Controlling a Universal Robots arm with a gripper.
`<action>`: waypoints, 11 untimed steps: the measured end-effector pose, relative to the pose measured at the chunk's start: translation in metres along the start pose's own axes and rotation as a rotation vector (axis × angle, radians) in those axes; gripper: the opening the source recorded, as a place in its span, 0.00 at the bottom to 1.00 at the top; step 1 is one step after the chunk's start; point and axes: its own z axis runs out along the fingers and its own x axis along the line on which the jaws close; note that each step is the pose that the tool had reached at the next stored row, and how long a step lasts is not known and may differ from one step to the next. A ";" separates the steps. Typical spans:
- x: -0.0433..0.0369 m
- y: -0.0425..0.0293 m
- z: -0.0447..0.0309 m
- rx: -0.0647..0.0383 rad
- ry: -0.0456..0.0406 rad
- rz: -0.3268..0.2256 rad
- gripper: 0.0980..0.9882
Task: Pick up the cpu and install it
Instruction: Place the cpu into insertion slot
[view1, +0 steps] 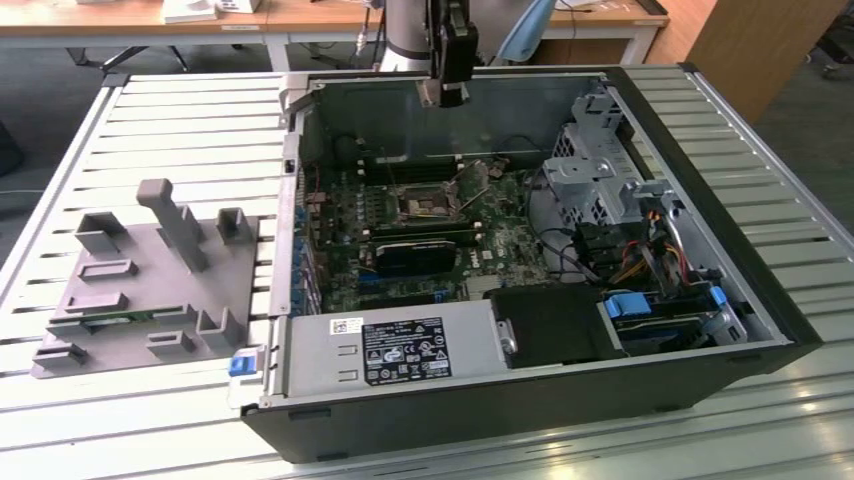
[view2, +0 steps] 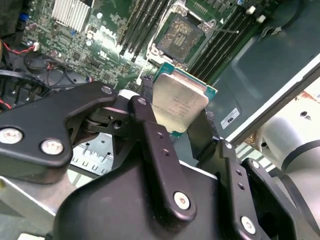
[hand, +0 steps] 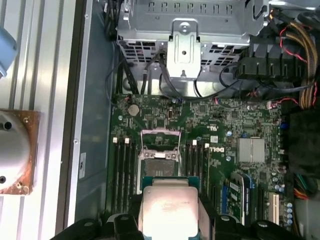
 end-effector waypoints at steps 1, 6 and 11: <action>0.0000 -0.0004 0.0018 0.000 0.0002 0.000 0.48; -0.0002 -0.0019 0.0097 0.000 0.0000 0.000 0.48; -0.0003 -0.0024 0.0152 0.000 0.0000 0.000 0.48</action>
